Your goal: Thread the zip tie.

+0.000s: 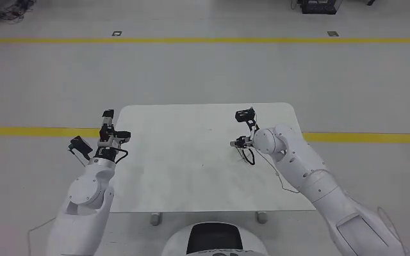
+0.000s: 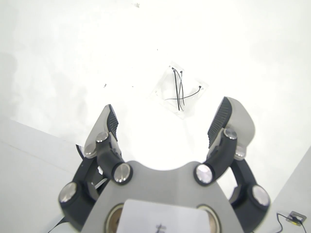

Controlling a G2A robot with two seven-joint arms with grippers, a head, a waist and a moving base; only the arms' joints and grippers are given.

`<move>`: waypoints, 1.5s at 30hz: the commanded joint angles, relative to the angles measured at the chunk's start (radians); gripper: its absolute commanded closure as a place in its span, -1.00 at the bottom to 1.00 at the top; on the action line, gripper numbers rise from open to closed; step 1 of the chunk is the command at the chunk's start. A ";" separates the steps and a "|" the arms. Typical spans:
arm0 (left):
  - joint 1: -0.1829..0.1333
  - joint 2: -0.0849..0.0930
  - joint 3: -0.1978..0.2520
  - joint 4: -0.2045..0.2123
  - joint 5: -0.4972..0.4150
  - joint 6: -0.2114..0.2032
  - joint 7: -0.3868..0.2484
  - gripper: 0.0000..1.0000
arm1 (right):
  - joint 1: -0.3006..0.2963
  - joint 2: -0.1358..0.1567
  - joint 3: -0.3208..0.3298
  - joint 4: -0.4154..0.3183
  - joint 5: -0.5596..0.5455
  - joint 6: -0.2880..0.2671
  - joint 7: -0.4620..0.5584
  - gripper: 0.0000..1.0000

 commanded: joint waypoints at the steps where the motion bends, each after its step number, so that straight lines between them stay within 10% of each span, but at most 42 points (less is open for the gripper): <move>1: 0.000 0.000 0.000 0.000 0.000 0.000 0.000 -1.00 | 0.014 -0.004 -0.020 0.006 -0.057 -0.012 0.019 -1.00; 18: 0.000 0.000 0.000 0.000 0.000 0.000 0.000 -1.00 | 0.144 -0.109 -0.171 0.277 -0.013 -0.014 0.045 -1.00; 45: 0.000 0.000 0.000 0.000 0.000 0.000 0.000 -1.00 | 0.126 -0.115 -0.167 0.290 -0.042 -0.020 0.048 -1.00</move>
